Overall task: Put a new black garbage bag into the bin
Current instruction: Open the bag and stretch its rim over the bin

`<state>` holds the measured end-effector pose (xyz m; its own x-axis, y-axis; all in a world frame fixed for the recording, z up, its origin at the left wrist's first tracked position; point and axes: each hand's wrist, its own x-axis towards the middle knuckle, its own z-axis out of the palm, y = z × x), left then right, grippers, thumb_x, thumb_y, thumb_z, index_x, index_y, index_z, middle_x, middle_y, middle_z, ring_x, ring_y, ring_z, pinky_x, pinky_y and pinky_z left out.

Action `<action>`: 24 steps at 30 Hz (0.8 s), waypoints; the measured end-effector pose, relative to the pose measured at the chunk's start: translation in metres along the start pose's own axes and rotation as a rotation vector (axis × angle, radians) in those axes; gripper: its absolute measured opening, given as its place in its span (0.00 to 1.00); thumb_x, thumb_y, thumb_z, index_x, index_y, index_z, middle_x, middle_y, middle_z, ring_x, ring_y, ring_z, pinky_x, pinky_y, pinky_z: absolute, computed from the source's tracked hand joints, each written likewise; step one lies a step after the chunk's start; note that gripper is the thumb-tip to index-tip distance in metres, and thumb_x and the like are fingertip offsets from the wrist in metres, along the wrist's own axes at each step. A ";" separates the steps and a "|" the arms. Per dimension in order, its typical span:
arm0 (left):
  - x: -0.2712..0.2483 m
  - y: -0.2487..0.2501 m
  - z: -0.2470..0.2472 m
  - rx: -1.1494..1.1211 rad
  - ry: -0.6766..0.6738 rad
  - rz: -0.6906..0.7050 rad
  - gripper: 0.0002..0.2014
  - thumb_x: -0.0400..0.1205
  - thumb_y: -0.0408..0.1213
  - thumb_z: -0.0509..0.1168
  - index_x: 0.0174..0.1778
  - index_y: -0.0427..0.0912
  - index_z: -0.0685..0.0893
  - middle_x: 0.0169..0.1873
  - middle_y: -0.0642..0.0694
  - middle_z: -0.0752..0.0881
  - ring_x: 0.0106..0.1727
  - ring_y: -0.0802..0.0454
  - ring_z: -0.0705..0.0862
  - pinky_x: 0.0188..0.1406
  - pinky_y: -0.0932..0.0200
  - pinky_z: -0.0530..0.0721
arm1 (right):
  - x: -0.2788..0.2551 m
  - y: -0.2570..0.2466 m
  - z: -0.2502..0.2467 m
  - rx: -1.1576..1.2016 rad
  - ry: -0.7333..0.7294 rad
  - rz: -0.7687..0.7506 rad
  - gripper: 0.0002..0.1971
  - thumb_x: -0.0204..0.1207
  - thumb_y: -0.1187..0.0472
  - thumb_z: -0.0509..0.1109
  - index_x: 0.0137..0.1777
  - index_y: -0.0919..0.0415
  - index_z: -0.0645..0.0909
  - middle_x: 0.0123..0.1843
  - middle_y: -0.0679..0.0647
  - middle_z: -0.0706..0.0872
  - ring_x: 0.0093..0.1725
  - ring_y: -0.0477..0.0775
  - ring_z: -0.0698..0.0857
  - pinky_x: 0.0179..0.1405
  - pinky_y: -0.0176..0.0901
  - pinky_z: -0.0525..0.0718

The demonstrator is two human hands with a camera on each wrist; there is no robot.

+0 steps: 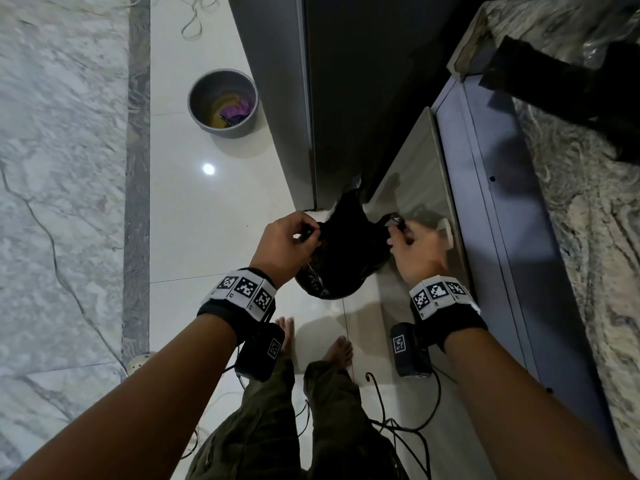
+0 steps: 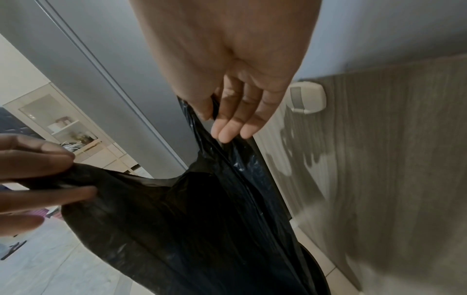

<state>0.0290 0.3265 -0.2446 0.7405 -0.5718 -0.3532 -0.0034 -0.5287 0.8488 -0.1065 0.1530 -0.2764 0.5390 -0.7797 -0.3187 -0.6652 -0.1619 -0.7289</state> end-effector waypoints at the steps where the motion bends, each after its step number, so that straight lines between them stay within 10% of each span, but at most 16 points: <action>1: 0.005 -0.003 0.003 -0.002 0.002 0.004 0.06 0.77 0.31 0.67 0.39 0.48 0.84 0.43 0.42 0.90 0.47 0.43 0.91 0.51 0.39 0.89 | 0.005 0.005 0.004 -0.006 -0.007 -0.018 0.12 0.80 0.54 0.67 0.53 0.61 0.86 0.45 0.60 0.92 0.45 0.60 0.91 0.51 0.58 0.89; 12: 0.054 -0.103 0.047 0.141 -0.034 -0.092 0.03 0.75 0.37 0.67 0.40 0.51 0.84 0.40 0.42 0.91 0.39 0.40 0.89 0.46 0.42 0.88 | 0.055 0.079 0.056 -0.138 -0.143 0.040 0.13 0.80 0.51 0.65 0.56 0.57 0.85 0.50 0.58 0.91 0.51 0.61 0.88 0.52 0.56 0.86; 20: 0.079 -0.183 0.057 0.301 0.054 -0.167 0.03 0.77 0.30 0.68 0.42 0.37 0.87 0.42 0.41 0.91 0.39 0.50 0.86 0.35 0.82 0.74 | 0.068 0.128 0.093 -0.269 -0.340 -0.260 0.13 0.79 0.59 0.65 0.60 0.60 0.85 0.68 0.51 0.80 0.64 0.54 0.81 0.65 0.52 0.81; 24: 0.088 -0.208 0.057 0.433 0.036 -0.123 0.05 0.76 0.29 0.66 0.39 0.37 0.88 0.37 0.40 0.84 0.37 0.44 0.85 0.42 0.59 0.78 | 0.070 0.124 0.104 -0.236 -0.537 -0.328 0.14 0.79 0.63 0.62 0.59 0.52 0.84 0.60 0.49 0.86 0.59 0.51 0.84 0.59 0.50 0.84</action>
<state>0.0563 0.3504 -0.4745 0.7759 -0.4701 -0.4207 -0.1892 -0.8095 0.5557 -0.0978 0.1416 -0.4523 0.8740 -0.2684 -0.4049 -0.4855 -0.5147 -0.7066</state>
